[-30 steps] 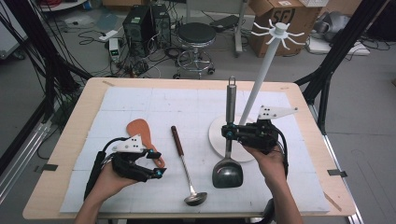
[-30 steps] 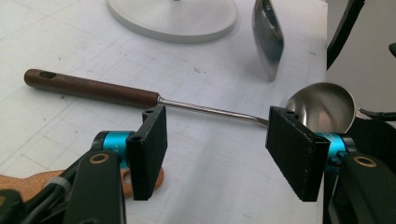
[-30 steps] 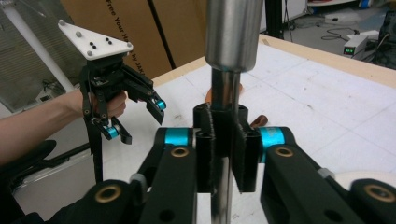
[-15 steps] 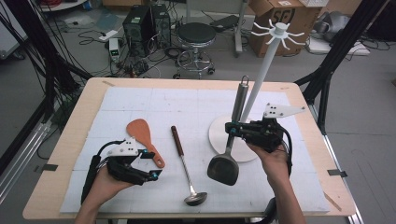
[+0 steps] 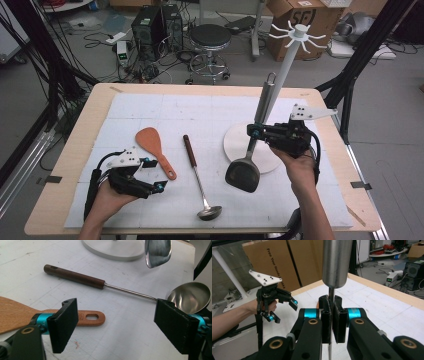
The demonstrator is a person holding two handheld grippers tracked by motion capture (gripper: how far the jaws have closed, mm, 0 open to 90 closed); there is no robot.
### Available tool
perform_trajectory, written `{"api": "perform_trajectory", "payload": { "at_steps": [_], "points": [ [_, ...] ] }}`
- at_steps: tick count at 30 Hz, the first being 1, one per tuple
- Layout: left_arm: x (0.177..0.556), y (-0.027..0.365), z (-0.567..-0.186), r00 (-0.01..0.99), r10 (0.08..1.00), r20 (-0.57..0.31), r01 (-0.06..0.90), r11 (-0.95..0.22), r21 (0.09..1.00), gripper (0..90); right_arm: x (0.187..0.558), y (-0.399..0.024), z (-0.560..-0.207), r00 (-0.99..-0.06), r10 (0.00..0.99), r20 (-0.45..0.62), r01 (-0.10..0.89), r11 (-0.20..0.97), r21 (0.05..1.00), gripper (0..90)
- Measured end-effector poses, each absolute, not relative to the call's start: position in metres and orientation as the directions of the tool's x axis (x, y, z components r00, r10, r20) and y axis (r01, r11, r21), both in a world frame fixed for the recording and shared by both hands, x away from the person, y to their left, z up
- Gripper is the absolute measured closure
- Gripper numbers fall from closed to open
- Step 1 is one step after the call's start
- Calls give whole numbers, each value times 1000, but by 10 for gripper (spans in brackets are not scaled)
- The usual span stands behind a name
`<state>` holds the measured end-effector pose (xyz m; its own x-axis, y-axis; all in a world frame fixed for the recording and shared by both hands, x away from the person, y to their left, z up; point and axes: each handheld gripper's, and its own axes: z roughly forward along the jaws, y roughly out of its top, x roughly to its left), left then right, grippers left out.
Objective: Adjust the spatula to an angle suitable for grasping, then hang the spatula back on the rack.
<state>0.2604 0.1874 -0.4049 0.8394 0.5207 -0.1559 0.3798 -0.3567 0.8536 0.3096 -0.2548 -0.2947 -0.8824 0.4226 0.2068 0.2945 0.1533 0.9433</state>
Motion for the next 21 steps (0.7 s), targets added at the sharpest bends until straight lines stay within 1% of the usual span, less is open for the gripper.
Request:
{"api": "perform_trajectory", "payload": {
  "at_steps": [8, 21],
  "points": [
    [260, 194, -406, 817, 556, -154, 386, -329, 862, 146, 313, -255, -281, -882, 432, 188, 270, 136, 953, 872],
    [258, 197, -405, 810, 569, -145, 385, -327, 863, 141, 314, -252, -261, -883, 442, 159, 239, 132, 962, 872]
  ]
}}
